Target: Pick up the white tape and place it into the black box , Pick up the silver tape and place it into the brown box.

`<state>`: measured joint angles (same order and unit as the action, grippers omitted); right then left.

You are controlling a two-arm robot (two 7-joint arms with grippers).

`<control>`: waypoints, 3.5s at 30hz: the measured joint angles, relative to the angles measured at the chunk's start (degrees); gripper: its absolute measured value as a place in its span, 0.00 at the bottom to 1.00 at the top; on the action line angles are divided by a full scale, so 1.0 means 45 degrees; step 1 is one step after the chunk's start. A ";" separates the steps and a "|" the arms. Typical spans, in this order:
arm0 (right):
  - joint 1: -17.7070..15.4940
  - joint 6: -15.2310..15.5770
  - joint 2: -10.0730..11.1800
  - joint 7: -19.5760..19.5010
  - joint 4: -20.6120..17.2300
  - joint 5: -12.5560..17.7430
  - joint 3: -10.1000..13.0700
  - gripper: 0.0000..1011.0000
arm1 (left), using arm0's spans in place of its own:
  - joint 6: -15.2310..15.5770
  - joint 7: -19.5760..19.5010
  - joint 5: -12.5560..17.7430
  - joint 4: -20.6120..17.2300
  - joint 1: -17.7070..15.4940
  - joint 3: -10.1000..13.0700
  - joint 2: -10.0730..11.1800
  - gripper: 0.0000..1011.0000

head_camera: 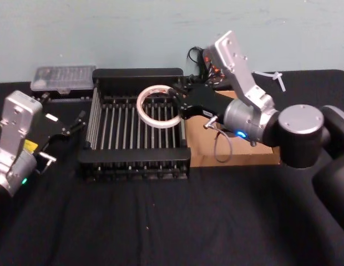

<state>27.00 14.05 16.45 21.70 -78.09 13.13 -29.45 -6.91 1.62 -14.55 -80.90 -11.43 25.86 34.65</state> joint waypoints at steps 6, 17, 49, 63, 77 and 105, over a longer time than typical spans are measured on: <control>0.0492 -0.0048 -0.0593 -0.0089 0.1084 -0.0384 -0.0184 0.10 | 0.0000 0.0000 0.0000 0.0000 0.0000 0.0000 0.0000 0.99; 0.0959 -0.0055 -0.1488 -0.0099 0.2735 -0.0964 -0.0389 0.10 | 0.0000 0.0000 0.0000 0.0000 0.0001 0.0000 -0.0001 0.99; 0.0965 -0.0031 -0.1624 -0.0135 0.2919 -0.1080 -0.0348 0.55 | 0.0000 -0.0001 0.0000 0.0000 0.0001 0.0000 0.0000 0.99; 0.0965 -0.0031 -0.1614 -0.0120 0.2906 -0.1066 -0.0348 0.98 | 0.0000 0.0000 0.0000 0.0000 0.0000 0.0001 0.0000 0.99; 0.0739 -0.0155 -0.1500 0.0080 0.2408 -0.1029 -0.0053 0.99 | 0.0000 0.0000 0.0000 0.0000 0.0001 0.0000 0.0000 0.99; -0.2302 -0.1870 0.0717 -0.0384 -0.1393 0.0368 0.2602 0.99 | 0.0000 0.0000 0.0000 0.0000 0.0001 0.0000 0.0000 0.99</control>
<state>16.65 5.64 19.67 19.97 -84.36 14.79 -17.74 -6.91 1.62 -14.55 -80.90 -11.43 25.86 34.65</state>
